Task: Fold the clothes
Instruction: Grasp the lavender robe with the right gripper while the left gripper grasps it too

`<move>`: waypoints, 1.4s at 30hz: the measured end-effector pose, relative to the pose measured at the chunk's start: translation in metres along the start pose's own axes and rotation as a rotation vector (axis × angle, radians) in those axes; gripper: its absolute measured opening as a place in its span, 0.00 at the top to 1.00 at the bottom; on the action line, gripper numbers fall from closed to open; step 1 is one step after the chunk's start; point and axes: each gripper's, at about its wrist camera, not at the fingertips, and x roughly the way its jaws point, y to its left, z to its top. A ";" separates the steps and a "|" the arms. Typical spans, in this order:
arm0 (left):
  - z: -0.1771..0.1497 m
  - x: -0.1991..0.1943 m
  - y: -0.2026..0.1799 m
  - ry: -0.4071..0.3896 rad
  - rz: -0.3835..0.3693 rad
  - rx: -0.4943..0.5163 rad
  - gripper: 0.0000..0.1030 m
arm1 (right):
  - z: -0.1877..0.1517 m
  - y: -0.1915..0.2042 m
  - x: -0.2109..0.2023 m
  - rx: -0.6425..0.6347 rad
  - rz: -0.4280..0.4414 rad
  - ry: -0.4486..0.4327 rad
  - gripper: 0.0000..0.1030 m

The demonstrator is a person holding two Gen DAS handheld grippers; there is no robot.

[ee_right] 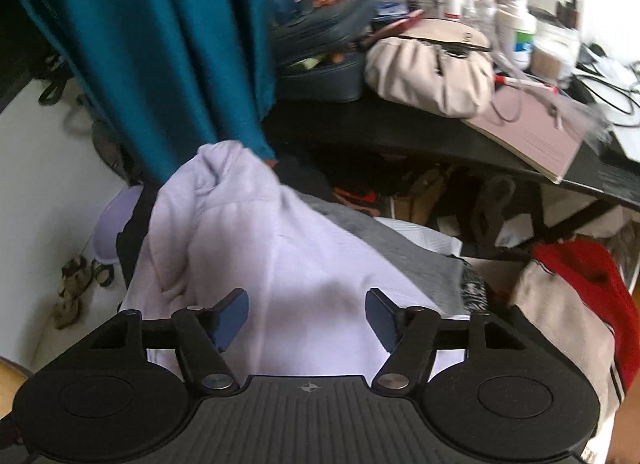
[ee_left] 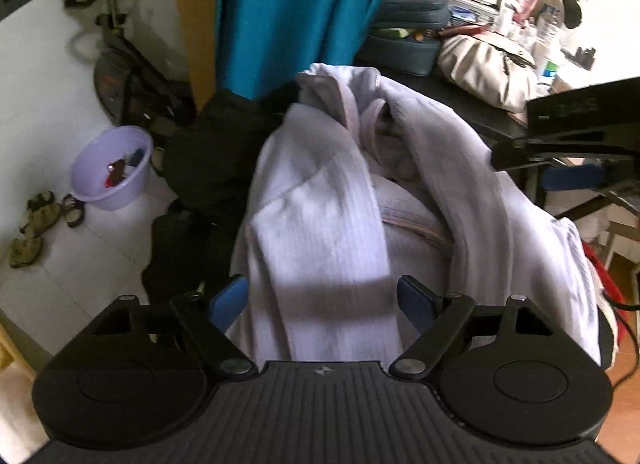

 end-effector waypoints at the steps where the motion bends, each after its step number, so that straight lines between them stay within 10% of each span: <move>1: 0.000 0.002 -0.003 0.004 0.000 0.015 0.19 | 0.000 0.005 0.003 -0.012 0.002 0.005 0.45; 3: 0.001 0.006 -0.009 0.008 0.013 0.054 0.24 | -0.002 0.016 0.011 -0.071 0.014 0.028 0.48; 7: 0.004 0.007 0.001 0.027 -0.041 -0.006 0.75 | -0.008 0.029 0.016 -0.130 -0.007 0.012 0.69; 9: 0.004 0.001 0.009 0.026 -0.051 -0.042 0.81 | -0.008 0.028 0.009 -0.119 -0.006 -0.002 0.82; 10: 0.003 -0.003 0.011 0.020 -0.044 -0.042 0.82 | -0.007 0.024 0.004 -0.103 0.000 -0.015 0.99; 20: -0.012 -0.018 0.042 -0.014 0.030 -0.084 0.88 | -0.004 -0.076 -0.032 0.163 -0.092 -0.107 1.00; 24: -0.005 0.002 0.044 0.015 0.032 -0.089 0.35 | -0.013 -0.066 -0.025 0.141 0.030 -0.028 0.87; 28: -0.002 0.018 0.050 0.042 0.024 -0.125 0.30 | -0.029 -0.014 -0.022 -0.006 0.070 -0.015 0.56; 30: -0.003 0.023 0.054 0.056 0.018 -0.137 0.35 | -0.032 0.007 -0.015 -0.067 0.066 0.002 0.48; 33: -0.005 0.024 0.056 0.067 -0.014 -0.141 0.79 | -0.037 0.031 -0.006 -0.169 0.010 0.003 0.45; 37: -0.005 0.016 0.053 0.059 0.007 -0.120 0.87 | -0.039 0.025 -0.012 -0.134 0.006 -0.024 0.83; 42: -0.007 -0.004 0.054 0.026 0.039 -0.063 0.88 | -0.037 -0.030 -0.039 0.077 0.055 -0.097 0.95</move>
